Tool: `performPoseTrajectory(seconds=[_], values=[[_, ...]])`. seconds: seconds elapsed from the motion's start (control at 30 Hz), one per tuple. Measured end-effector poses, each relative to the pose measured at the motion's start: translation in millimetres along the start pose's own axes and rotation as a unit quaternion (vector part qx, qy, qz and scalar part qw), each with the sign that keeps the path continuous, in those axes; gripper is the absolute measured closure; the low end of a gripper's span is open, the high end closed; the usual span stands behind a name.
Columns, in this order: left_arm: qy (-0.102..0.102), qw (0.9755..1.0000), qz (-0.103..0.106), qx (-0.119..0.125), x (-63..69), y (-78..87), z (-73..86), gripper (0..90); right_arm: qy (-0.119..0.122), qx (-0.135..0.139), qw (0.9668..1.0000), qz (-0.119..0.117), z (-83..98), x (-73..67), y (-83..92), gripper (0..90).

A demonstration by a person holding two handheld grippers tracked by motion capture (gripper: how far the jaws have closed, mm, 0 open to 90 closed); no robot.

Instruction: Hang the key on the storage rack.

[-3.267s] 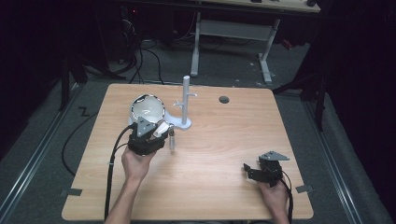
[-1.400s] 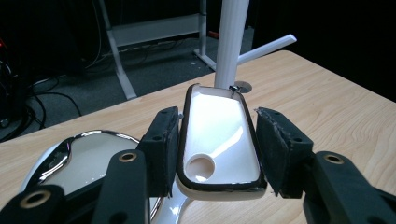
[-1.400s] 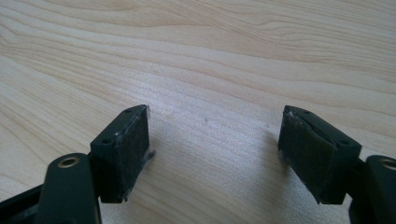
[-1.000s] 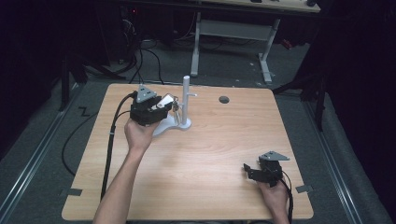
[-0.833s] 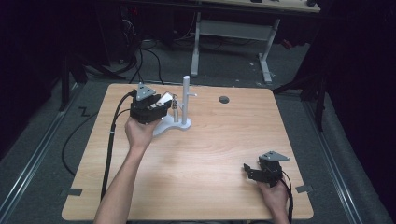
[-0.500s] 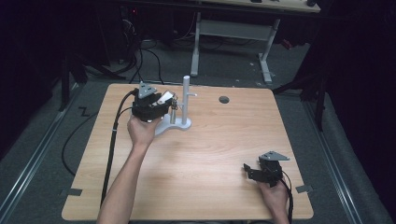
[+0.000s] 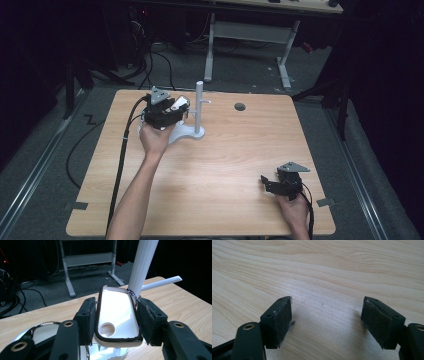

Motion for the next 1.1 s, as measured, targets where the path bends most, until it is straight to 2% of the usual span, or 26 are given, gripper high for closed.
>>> performPoseTrajectory(seconds=[0.4, 0.87, 1.1], values=[[-0.002, 0.9998, -0.002, -0.020, -0.9, -6.3, 10.2, 51.0, 0.000, 0.000, 1.0000, 0.000, 0.1, 0.0, 0.1, 24.8], [-0.003, 0.9996, -0.009, -0.027, -4.0, -5.9, 19.1, 50.9, 0.000, 0.000, 1.0000, 0.000, 0.1, -0.1, 0.1, 24.8], [0.004, 0.9994, -0.013, -0.032, -8.7, -6.2, 25.8, 50.9, 0.000, 0.000, 1.0000, 0.001, 0.1, -0.1, 0.1, 24.8]])
Point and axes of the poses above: each handheld gripper's, and its own axes: y roughly backward along the jaws, z roughly out of its underside, x roughly to its right, the point moved 3 cm from there along -y, roughly forward along the jaws, and after that the axes turned 13 degrees about z, right-handed, at the moved point
